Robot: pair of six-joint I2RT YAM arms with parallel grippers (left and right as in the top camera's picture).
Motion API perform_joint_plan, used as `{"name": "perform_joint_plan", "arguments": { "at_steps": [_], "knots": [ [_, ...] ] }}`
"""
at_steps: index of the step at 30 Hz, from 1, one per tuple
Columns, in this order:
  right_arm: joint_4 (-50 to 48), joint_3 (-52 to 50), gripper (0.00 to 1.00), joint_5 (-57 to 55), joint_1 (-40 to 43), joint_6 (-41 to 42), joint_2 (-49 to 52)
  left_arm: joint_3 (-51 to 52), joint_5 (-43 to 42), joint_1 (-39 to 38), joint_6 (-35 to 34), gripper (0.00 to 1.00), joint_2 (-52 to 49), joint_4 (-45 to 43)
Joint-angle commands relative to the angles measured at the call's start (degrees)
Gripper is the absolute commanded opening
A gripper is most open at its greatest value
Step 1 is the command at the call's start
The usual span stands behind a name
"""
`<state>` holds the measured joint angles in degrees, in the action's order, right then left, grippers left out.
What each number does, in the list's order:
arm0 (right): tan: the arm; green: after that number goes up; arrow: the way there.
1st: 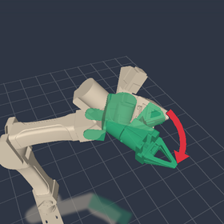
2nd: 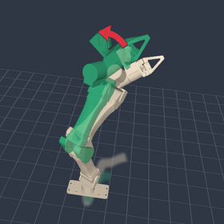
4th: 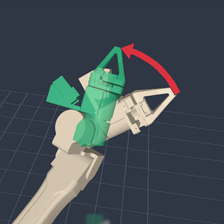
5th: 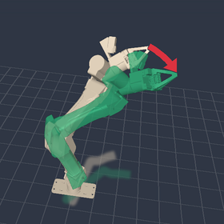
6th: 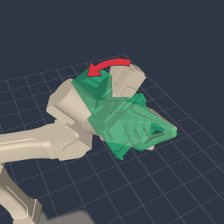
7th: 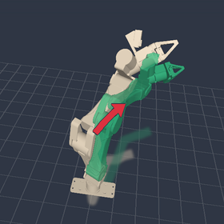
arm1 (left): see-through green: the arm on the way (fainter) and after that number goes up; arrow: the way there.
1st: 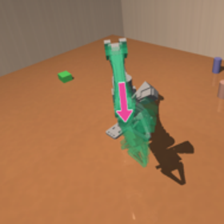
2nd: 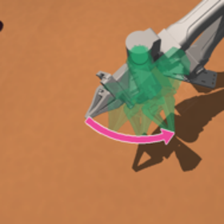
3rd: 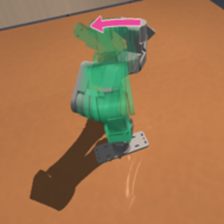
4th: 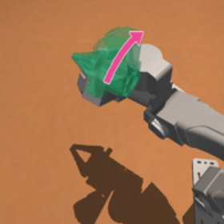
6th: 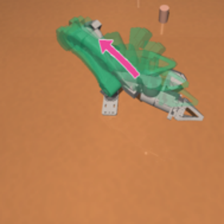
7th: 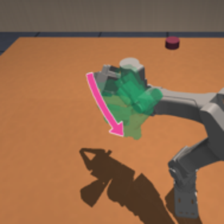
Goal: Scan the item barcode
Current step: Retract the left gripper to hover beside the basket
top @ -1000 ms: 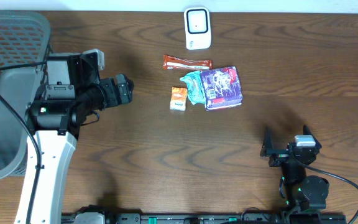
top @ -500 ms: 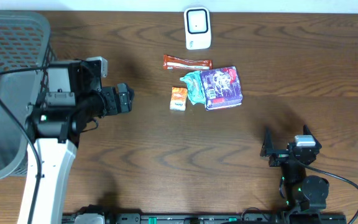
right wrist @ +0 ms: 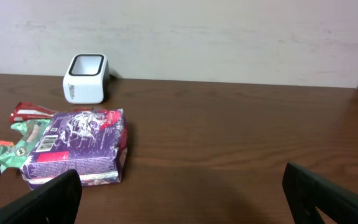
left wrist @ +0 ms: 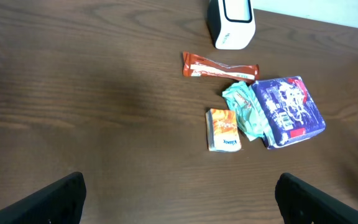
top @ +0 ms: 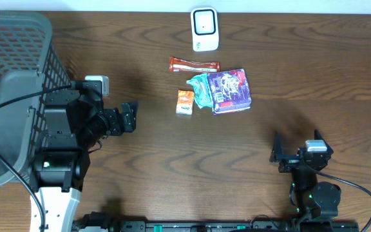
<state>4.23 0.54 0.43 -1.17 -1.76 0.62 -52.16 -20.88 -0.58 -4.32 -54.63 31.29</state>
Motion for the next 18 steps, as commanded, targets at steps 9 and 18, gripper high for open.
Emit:
{"name": "perform_joint_plan", "arguments": {
  "at_steps": [9, 18],
  "knots": [
    [0.04, -0.24, 0.99, 0.11, 0.48, -0.46, -0.31, 0.33, -0.46, 0.20, 0.87, 0.97, -1.09, -0.33],
    [0.04, -0.24, 0.99, 0.11, 0.48, -0.46, -0.31, 0.33, -0.46, 0.20, 0.87, 0.97, -1.79, -0.31]
  ]
}}
